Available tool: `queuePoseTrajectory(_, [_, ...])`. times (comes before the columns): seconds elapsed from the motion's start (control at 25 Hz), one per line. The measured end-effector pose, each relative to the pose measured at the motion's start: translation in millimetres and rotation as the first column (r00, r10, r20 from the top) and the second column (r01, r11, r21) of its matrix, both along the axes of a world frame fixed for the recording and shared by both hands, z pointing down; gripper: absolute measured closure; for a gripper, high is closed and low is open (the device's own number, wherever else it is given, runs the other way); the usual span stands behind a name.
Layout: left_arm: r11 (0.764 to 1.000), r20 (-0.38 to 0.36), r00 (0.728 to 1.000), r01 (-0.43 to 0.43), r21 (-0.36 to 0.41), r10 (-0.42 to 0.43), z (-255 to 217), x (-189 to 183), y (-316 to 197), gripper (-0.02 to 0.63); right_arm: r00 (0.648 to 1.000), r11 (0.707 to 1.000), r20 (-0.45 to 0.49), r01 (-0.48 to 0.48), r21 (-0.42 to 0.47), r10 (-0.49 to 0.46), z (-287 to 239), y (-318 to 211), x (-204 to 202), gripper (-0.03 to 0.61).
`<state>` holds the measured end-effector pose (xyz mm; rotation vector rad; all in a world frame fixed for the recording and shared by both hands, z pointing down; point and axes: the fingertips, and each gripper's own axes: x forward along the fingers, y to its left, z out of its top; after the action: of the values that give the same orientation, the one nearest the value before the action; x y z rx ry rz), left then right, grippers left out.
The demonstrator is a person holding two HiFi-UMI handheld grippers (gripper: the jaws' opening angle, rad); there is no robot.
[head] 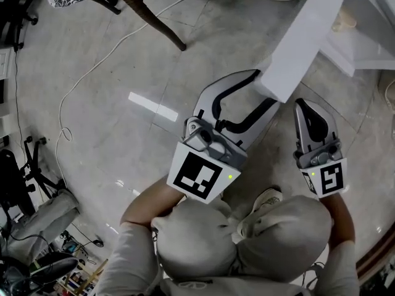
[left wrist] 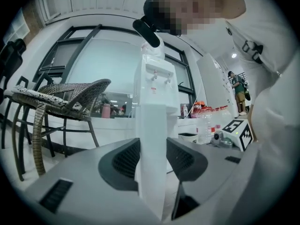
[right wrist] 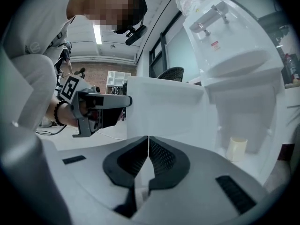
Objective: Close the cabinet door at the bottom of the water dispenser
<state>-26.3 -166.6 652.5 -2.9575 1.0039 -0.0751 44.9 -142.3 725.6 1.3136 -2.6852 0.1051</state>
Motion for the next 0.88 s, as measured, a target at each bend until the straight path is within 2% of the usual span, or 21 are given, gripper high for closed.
queuePoseTrajectory(0.24, [0.998,-0.004,0.998,-0.056,0.023,0.056,-0.8,16.0,15.9,0.433,0.999,0.999,0.004,-0.042,-0.024,0.042,11.9,14.2,18.9,0.561])
queuePoseTrajectory(0.56, [0.986,0.026,0.989,-0.15,0.077,0.148,-0.6,39.4,35.6,0.428,0.997,0.996,-0.001,-0.082,-0.016,0.082,16.3,30.2,33.7,0.561])
queuePoseTrajectory(0.68, [0.973,0.051,0.979,-0.2,0.113,0.196,-1.4,54.7,46.1,0.485,0.996,0.996,-0.009,-0.088,-0.011,0.088,18.7,37.2,37.5,0.561])
queuePoseTrajectory(0.88, [0.962,0.05,0.969,-0.246,0.12,0.241,-0.6,69.8,52.5,0.489,0.993,0.993,-0.004,-0.115,-0.024,0.115,29.4,45.2,44.7,0.56])
